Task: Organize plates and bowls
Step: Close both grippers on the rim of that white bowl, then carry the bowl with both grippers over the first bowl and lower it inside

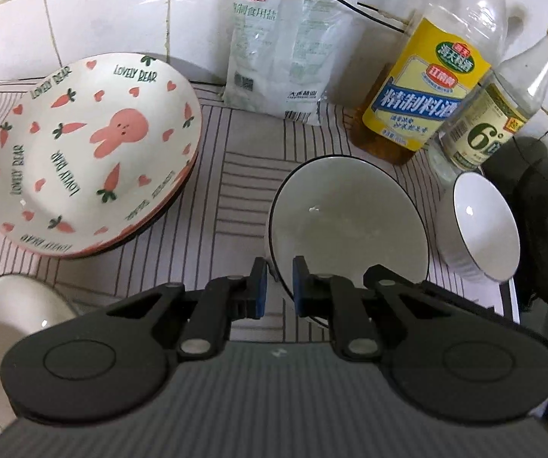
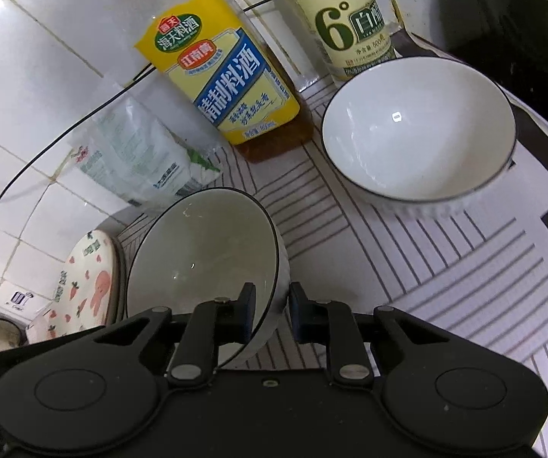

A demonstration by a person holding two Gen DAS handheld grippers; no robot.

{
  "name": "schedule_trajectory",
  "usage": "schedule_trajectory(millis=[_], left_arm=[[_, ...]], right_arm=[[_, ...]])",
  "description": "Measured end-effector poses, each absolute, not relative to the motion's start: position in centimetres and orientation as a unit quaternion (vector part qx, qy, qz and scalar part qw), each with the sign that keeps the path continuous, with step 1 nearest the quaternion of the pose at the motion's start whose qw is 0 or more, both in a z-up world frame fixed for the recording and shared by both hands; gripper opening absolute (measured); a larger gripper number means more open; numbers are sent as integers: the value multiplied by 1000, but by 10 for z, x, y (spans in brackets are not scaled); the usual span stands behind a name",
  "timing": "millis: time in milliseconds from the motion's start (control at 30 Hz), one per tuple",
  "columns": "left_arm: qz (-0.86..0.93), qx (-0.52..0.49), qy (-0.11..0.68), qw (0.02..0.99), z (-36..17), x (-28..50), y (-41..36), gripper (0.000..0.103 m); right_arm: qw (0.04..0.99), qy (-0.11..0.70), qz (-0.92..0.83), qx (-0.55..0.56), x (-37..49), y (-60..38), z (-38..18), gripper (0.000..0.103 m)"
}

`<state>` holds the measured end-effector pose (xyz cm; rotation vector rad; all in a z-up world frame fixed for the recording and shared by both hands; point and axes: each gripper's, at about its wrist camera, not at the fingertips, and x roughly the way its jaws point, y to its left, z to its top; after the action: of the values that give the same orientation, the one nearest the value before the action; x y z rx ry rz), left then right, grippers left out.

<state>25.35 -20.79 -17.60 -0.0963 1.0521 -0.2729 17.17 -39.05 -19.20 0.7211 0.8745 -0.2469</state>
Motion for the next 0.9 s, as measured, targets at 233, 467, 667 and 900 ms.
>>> schedule_trajectory(millis=[233,467,667,900], left_arm=[[-120,-42,510,851,-164,231,-196,12],[-121,-41,522,843,-152,206,-181,12],[-114,-36,525,843,-140,183,-165,12],[-105,-41,518,848,-124,159,-142,12]], right_arm=[[838,417,-104,336,152,-379,-179,23],[844,420,-93,321,133,-366,-158,23],[849,426,-78,304,117,-349,-141,23],[852,432,-53,291,103,-329,-124,23]])
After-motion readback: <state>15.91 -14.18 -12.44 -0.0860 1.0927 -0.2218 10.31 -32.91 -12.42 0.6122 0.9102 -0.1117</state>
